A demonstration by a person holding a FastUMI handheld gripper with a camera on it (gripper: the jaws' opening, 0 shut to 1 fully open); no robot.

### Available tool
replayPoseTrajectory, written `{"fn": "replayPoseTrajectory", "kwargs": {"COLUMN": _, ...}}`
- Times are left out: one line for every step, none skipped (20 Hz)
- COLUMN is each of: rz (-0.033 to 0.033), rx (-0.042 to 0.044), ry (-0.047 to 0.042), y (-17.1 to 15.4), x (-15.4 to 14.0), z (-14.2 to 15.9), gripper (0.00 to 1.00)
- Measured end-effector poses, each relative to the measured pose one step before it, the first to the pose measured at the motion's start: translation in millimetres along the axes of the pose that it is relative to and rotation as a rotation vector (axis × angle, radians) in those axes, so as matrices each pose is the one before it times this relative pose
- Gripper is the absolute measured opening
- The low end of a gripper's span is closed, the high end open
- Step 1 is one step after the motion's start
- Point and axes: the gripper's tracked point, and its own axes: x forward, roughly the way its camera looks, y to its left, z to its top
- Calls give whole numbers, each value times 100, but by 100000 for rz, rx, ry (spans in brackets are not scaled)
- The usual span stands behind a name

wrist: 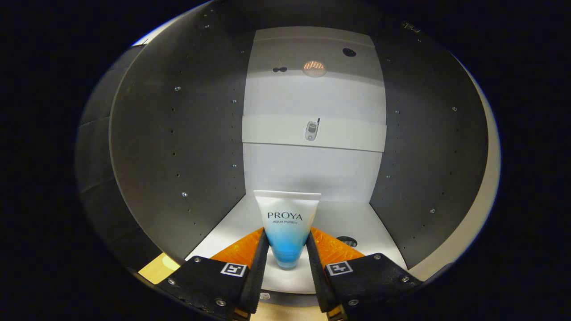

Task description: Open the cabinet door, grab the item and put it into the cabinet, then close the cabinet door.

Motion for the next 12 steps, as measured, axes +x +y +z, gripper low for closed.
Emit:
{"fn": "replayPoseTrajectory", "kwargs": {"rz": -389, "rx": -664, "ry": 21, "y": -167, "x": 96, "z": -17, "gripper": 50}}
{"fn": "replayPoseTrajectory", "kwargs": {"rz": 245, "rx": -110, "ry": -36, "y": -22, "x": 35, "z": 50, "gripper": 50}}
{"fn": "replayPoseTrajectory", "kwargs": {"rz": 331, "rx": 238, "ry": 181, "y": 158, "x": 166, "z": -103, "gripper": 50}}
{"fn": "replayPoseTrajectory", "kwargs": {"rz": 186, "rx": 121, "ry": 396, "y": 74, "x": 49, "z": -103, "gripper": 51}}
{"fn": "replayPoseTrajectory", "kwargs": {"rz": -157, "rx": -269, "ry": 728, "y": -59, "x": 103, "z": -176, "gripper": 51}}
{"fn": "replayPoseTrajectory", "kwargs": {"rz": -405, "rx": -559, "ry": 1323, "y": -140, "x": 13, "z": -252, "gripper": 52}}
{"fn": "replayPoseTrajectory", "kwargs": {"rz": -201, "rx": -358, "ry": 1020, "y": -88, "x": 10, "z": -134, "gripper": 52}}
{"fn": "replayPoseTrajectory", "kwargs": {"rz": 198, "rx": -37, "ry": 1195, "y": 31, "x": 6, "z": -309, "gripper": 52}}
{"fn": "replayPoseTrajectory", "kwargs": {"rz": 375, "rx": 445, "ry": 1013, "y": 86, "x": 80, "z": -161, "gripper": 52}}
{"fn": "replayPoseTrajectory", "kwargs": {"rz": -404, "rx": 577, "ry": -1022, "y": -37, "x": -211, "z": 227, "gripper": 53}}
{"fn": "replayPoseTrajectory", "kwargs": {"rz": -305, "rx": 290, "ry": 215, "y": 65, "x": 400, "z": -121, "gripper": 53}}
{"fn": "replayPoseTrajectory", "kwargs": {"rz": -30, "rx": -137, "ry": -166, "y": -14, "x": -24, "z": 50, "gripper": 53}}
